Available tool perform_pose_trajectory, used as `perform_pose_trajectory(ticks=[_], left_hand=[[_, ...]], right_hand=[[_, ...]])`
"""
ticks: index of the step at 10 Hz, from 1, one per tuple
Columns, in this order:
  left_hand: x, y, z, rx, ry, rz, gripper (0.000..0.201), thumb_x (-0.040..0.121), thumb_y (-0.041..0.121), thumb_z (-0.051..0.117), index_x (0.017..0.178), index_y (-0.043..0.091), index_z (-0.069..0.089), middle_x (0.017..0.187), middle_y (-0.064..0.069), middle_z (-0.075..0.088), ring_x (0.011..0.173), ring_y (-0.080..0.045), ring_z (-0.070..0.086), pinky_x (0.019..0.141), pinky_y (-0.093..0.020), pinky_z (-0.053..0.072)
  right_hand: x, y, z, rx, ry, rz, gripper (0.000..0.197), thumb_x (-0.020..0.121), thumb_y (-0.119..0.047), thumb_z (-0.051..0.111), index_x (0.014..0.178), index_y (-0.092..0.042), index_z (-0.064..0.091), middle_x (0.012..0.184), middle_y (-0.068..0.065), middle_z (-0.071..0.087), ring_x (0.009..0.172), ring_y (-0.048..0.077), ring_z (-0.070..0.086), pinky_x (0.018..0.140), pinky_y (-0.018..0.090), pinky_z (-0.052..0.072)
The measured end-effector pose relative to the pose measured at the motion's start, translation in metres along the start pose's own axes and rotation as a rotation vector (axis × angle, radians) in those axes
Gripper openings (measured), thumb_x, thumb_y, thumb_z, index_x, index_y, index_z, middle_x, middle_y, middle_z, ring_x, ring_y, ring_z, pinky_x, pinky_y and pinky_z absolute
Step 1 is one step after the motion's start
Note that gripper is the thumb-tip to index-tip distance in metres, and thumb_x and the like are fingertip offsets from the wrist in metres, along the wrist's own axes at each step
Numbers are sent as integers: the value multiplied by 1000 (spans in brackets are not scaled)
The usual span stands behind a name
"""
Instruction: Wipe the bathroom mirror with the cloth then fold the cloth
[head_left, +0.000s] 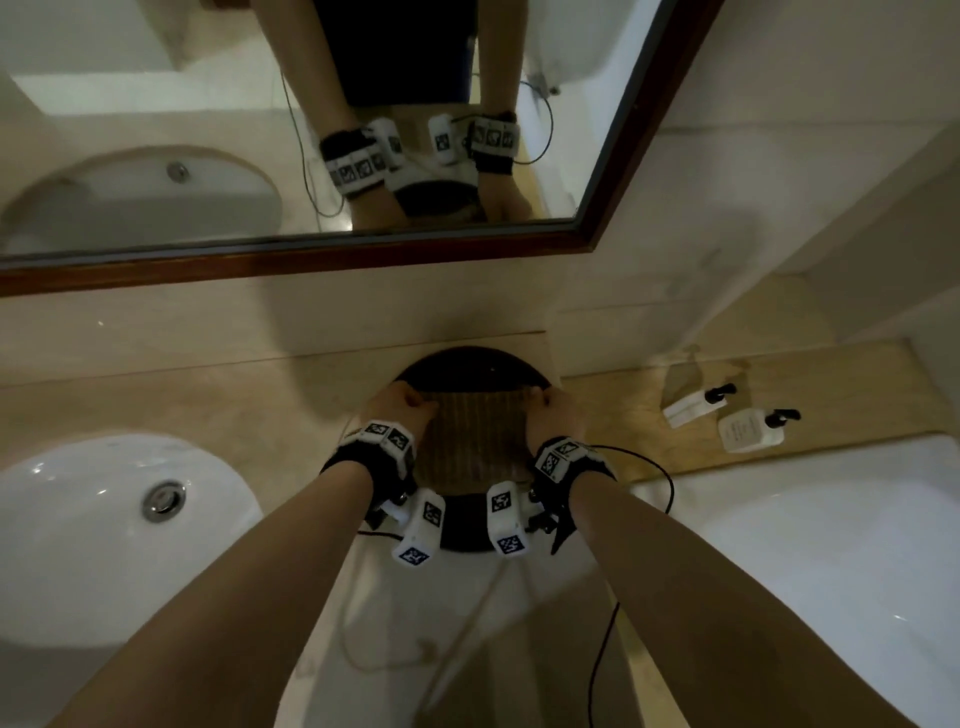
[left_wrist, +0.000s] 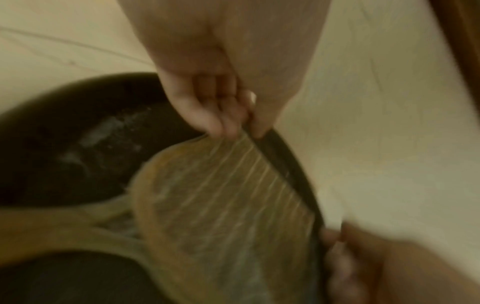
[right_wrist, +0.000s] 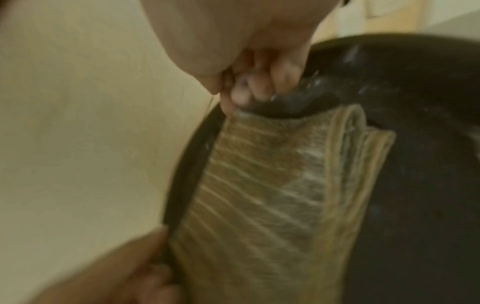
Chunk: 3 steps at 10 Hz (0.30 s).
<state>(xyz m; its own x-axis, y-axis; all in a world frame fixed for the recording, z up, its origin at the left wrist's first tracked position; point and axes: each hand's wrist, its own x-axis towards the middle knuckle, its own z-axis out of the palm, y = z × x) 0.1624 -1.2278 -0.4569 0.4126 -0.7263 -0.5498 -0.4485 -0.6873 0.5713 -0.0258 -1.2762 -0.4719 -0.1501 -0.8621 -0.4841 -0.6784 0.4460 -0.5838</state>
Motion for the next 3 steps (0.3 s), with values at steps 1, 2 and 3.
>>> perform_pose_trajectory(ticks=[1, 2, 3], left_hand=[[-17, 12, -5, -518, -75, -180, 20, 95, 23, 60, 98, 4, 56, 69, -12, 59, 60, -23, 61, 52, -31, 56], [-39, 21, -11, -837, -136, -282, 26, 99, 27, 54, 98, 1, 56, 74, -14, 60, 66, -24, 61, 58, -34, 56], [-61, 25, -14, -904, -208, -257, 41, 101, 40, 41, 113, 4, 57, 106, -14, 63, 94, -29, 63, 80, -40, 52]], right_hand=[[1, 10, 0, 191, -120, 99, 34, 98, -35, 36, 77, -19, 57, 102, 20, 67, 83, 25, 61, 81, 46, 55], [-22, 10, -17, 485, -239, 261, 34, 101, -28, 37, 102, -5, 62, 81, 10, 60, 65, 21, 57, 60, 32, 53], [-39, 9, -29, 539, -303, 282, 41, 102, -24, 37, 129, 2, 52, 79, 6, 59, 63, 18, 59, 54, 27, 50]])
